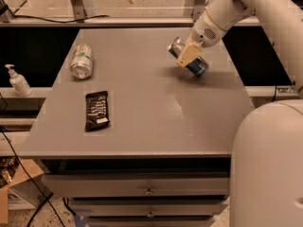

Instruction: Knock redbull can over

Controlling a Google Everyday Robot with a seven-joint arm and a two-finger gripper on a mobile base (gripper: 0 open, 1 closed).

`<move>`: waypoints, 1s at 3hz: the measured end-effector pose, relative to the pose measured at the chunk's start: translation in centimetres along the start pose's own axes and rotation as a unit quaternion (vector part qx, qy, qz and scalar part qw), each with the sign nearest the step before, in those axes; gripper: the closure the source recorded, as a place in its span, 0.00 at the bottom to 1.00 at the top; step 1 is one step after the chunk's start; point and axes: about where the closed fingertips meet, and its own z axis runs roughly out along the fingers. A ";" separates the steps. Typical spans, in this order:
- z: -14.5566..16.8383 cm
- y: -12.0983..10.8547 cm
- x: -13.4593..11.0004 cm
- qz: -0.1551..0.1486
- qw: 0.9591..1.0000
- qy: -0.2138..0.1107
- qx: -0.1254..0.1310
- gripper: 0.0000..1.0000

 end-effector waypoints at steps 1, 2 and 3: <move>0.5 1.5 -0.3 -0.012 1.000 0.007 -0.024 0.13; 0.7 2.5 -0.7 0.010 0.999 -0.035 -0.037 0.00; 0.8 2.5 -0.8 0.012 0.998 -0.042 -0.039 0.00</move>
Offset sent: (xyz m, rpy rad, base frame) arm -0.0346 0.0196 0.0077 0.2347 0.0605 -0.0251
